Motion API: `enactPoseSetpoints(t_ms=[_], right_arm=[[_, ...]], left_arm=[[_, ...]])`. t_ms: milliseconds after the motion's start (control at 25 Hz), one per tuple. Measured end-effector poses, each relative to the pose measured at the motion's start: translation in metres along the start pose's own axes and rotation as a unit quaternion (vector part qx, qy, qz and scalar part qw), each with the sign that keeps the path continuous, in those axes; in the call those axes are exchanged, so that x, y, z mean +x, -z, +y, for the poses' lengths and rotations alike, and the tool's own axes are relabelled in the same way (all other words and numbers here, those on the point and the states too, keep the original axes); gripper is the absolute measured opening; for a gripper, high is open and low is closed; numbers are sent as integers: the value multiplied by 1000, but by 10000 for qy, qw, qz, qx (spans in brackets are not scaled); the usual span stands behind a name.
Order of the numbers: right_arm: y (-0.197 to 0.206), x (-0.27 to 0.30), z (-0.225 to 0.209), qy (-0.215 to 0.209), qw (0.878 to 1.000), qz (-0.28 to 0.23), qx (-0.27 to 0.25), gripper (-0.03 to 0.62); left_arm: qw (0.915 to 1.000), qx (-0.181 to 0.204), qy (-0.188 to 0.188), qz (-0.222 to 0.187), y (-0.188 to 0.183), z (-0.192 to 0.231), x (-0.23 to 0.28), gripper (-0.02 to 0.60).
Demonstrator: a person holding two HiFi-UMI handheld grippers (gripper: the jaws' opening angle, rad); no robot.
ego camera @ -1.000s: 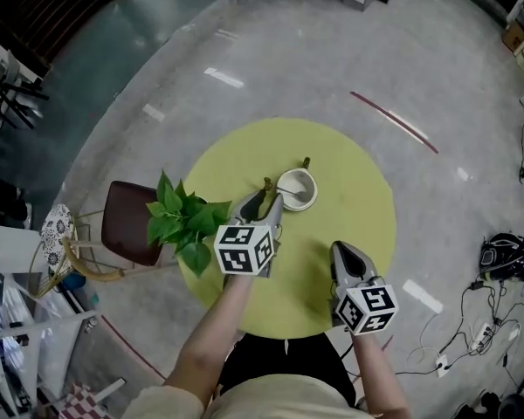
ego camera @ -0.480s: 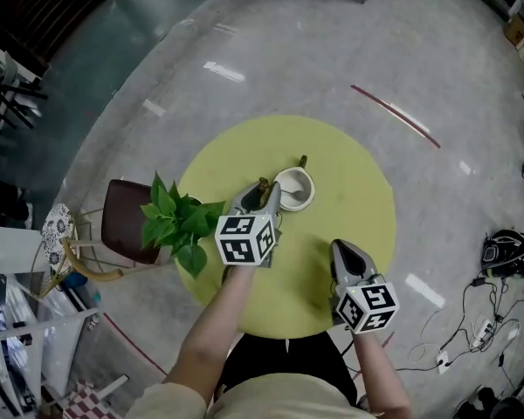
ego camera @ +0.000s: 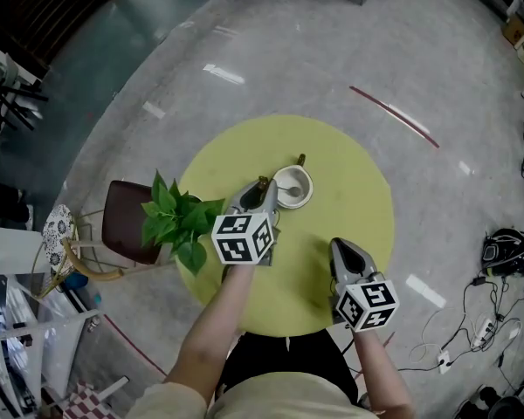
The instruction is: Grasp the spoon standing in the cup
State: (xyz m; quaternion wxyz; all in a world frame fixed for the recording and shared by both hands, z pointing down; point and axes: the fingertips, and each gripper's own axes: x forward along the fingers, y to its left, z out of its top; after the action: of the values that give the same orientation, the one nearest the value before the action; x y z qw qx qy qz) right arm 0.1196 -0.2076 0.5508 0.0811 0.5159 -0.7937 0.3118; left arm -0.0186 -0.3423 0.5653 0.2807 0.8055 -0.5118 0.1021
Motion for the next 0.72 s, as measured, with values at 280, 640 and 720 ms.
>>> enactPoseSetpoints(t_ms=[280, 640, 720], right_arm=[[-2, -9, 3, 25, 10000, -61, 0, 2], [-4, -14, 12, -18, 9999, -141, -88, 2], [-5, -15, 16, -37, 9998, -168, -117, 2]], left_arm=[[9998, 55, 51, -198, -10, -6, -12, 55], [9970, -83, 147, -756, -40, -16, -45, 54], [9964, -96, 184, -818, -46, -19, -53, 54]])
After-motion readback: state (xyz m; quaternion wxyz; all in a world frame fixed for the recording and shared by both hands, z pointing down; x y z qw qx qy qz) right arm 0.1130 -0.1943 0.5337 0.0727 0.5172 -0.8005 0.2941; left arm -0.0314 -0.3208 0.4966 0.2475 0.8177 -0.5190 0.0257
